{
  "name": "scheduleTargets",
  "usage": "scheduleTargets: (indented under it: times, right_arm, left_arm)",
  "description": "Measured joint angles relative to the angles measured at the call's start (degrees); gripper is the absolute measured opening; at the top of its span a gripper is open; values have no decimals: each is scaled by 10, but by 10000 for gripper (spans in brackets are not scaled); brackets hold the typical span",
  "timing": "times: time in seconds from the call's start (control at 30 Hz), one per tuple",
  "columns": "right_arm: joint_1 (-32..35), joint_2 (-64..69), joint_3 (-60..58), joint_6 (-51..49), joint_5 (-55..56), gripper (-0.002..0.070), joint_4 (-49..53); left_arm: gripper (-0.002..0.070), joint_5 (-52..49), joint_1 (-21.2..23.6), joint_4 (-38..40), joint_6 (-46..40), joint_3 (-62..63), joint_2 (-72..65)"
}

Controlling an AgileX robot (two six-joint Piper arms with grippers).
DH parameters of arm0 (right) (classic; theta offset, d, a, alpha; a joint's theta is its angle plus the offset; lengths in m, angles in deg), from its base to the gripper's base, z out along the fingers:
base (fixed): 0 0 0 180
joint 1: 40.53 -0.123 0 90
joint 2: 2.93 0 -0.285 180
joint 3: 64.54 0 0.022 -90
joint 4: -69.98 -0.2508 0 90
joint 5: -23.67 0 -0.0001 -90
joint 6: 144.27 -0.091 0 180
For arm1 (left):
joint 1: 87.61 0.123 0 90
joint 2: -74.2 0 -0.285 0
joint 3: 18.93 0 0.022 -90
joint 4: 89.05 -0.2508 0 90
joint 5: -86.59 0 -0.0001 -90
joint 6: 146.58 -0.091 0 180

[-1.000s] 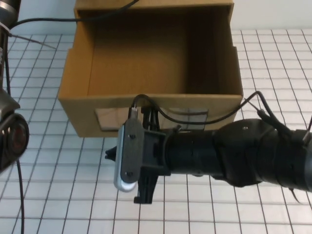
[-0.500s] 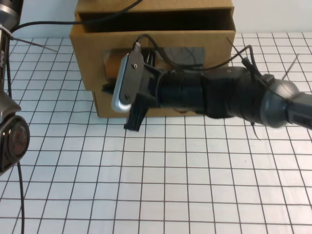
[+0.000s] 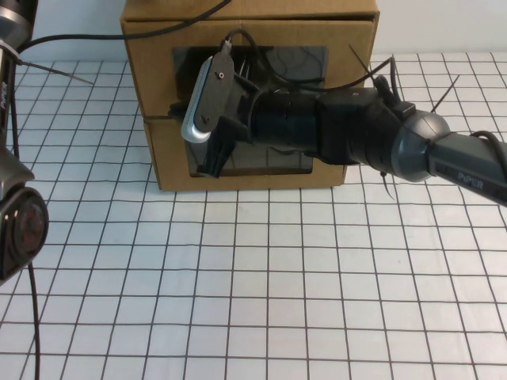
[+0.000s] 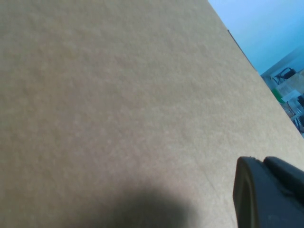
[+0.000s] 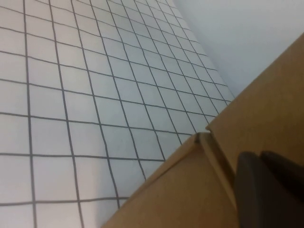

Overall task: Close the shoe box
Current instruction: Close the shoe box with your right arm

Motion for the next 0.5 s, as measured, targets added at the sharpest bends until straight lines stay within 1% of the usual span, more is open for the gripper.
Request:
scheduleTargets:
  times: [0.13, 0.3, 0.5]
  right_arm:
    - [0, 0, 0, -13, 1, -13, 0]
    - [1, 0, 1, -13, 35, -13, 0]
    - [2, -3, 1, -25, 10, -13, 0]
  left_arm:
    - [-5, 0, 0, 1, 0, 0, 0]
    - [-5, 1, 0, 4, 1, 0, 0]
    - [-5, 2, 0, -1, 1, -2, 9]
